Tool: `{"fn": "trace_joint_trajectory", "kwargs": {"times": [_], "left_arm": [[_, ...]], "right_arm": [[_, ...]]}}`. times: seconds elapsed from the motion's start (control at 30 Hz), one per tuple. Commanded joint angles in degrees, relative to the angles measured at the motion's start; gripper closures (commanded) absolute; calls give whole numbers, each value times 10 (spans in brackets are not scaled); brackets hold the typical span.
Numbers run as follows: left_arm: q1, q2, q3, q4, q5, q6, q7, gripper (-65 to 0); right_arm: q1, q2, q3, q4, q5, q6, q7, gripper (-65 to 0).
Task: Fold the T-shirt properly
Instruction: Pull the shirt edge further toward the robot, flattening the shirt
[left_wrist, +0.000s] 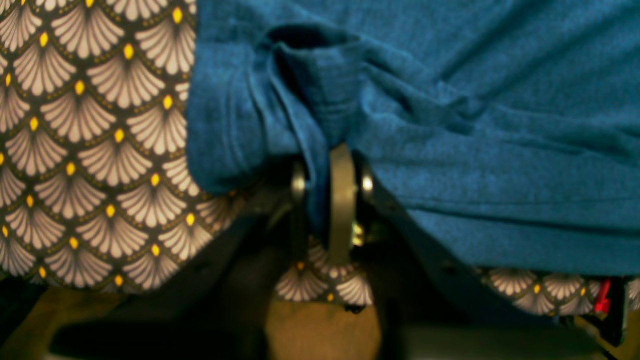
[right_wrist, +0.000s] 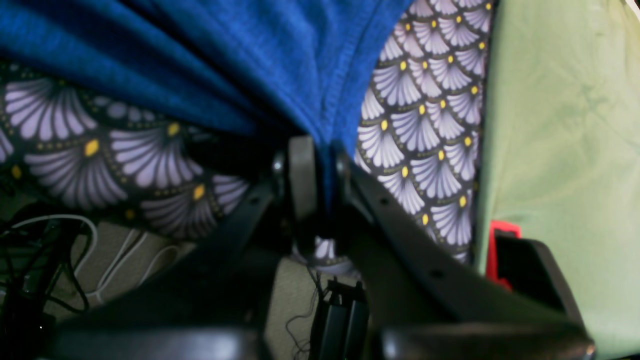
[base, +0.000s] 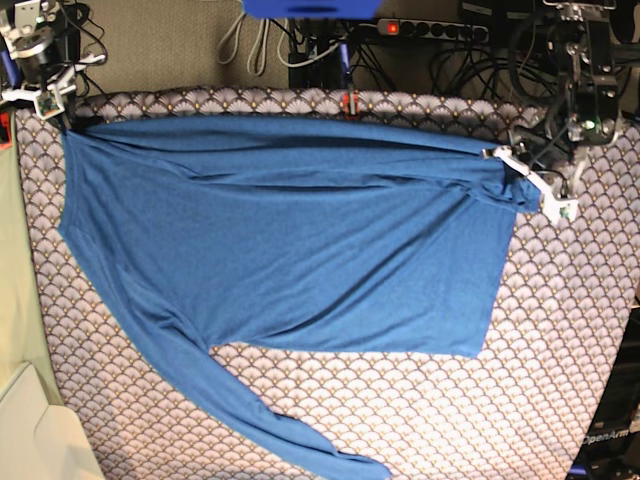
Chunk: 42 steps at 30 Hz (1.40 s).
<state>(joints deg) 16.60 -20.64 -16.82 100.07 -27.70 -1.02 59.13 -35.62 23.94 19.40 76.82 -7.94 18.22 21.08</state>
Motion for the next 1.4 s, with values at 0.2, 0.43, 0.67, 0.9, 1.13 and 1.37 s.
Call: {"fn": "trace_joint_trajectory", "kwargs": {"times": [0.2, 0.43, 0.67, 0.9, 1.13, 1.37], "left_arm": [[-3, -10, -4, 8, 1, 4, -1, -4], [-5, -10, -5, -24, 1, 4, 0, -4], [-7, -8, -4, -53, 1, 4, 0, -5], [-9, -8, -4, -53, 1, 4, 0, -5], [-18, -7, -3, -53, 1, 4, 0, -3], [-21, -6, -6, -53, 1, 4, 0, -4]], "right_arm": [[-3, -12, 25, 5, 3, -8, 15, 0], [-2, -21, 33, 6, 3, -8, 16, 0], [1, -32, 34, 7, 3, -8, -11, 0], [2, -37, 35, 8, 5, -8, -42, 0], [11, -40, 35, 16, 4, -10, -44, 0], [22, -47, 52, 17, 5, -10, -45, 0]]}}
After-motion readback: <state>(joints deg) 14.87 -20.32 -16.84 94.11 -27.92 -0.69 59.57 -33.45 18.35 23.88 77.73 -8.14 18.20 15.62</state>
